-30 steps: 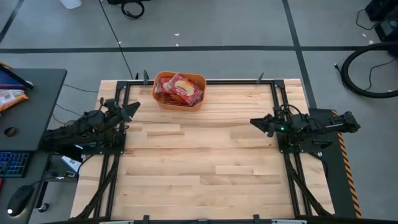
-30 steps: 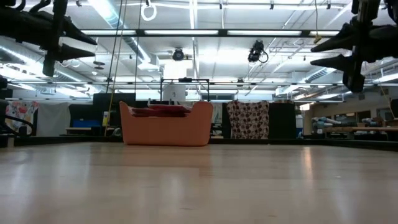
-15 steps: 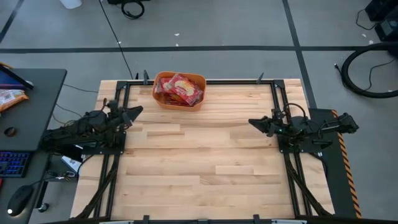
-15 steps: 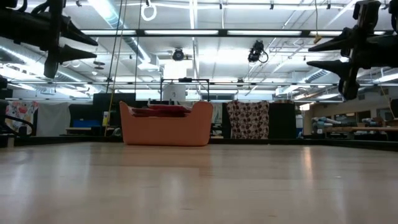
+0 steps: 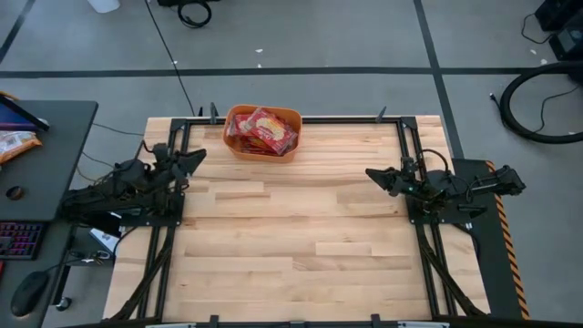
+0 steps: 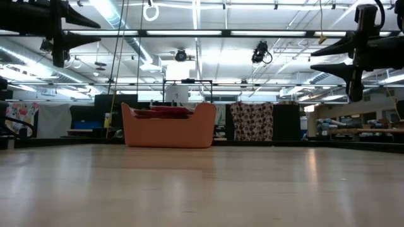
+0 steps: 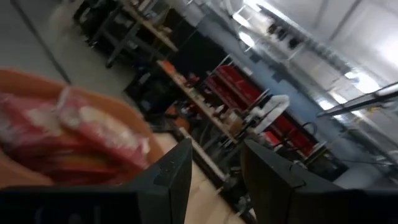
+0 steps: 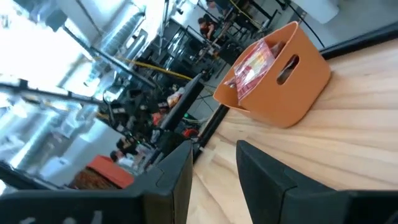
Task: Sort popcorn bags into baskets
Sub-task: Return to Home Position
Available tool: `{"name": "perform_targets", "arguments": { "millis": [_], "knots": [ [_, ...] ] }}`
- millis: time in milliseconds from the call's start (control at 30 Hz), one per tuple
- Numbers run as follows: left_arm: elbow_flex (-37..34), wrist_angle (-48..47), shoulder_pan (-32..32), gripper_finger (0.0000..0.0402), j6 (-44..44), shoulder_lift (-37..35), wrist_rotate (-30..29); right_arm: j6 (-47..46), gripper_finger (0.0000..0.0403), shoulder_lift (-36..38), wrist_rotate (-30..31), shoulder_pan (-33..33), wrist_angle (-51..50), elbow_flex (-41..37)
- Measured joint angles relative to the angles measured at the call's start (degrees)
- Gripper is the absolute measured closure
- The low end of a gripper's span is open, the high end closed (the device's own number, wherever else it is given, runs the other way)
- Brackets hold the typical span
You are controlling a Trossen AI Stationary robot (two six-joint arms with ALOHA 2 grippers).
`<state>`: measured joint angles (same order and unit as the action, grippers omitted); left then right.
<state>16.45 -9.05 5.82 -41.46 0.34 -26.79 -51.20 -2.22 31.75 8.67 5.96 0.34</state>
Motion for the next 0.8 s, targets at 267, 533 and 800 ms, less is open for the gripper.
{"name": "perform_targets", "arguments": {
  "millis": [267,533,800],
  "knots": [
    [-1.3,4.1,0.0,0.026,3.1,0.0,1.1,15.9,0.0272,0.0,-8.5,0.0,-0.1,0.0],
    [-15.9,15.1,-0.1,0.0261,-4.3,0.2,2.4,29.9,0.0272,0.0,-15.5,0.0,-0.2,0.0],
    [-15.9,13.8,-0.6,0.0261,1.4,1.2,2.4,33.3,0.0272,-0.5,-18.8,0.0,-0.2,0.0]
  ]
}}
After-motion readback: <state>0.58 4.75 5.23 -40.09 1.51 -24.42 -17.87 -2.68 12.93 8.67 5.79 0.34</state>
